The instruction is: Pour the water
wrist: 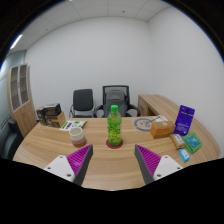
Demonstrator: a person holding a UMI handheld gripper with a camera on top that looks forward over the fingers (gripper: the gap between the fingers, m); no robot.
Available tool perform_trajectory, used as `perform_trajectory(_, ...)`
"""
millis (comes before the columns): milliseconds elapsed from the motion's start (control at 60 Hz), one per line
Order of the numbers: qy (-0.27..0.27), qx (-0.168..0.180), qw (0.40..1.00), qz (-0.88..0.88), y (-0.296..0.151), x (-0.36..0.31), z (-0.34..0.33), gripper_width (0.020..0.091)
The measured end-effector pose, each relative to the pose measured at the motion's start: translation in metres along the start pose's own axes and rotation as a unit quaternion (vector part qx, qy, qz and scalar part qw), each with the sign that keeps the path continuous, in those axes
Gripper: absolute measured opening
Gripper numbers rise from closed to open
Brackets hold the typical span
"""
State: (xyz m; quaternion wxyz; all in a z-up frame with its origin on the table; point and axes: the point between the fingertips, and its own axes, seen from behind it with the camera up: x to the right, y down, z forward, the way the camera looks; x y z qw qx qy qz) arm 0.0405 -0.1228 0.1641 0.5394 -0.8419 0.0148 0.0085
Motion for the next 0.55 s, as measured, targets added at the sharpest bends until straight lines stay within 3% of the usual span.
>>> perform_trajectory(217,0.017,0.020,1.000,0.005,-0.021,-0.010,-0.054,0.0860)
perform_trajectory(550,0.057,0.036,0.998,-0.011,-0.040,-0.002,-0.081,0.0865)
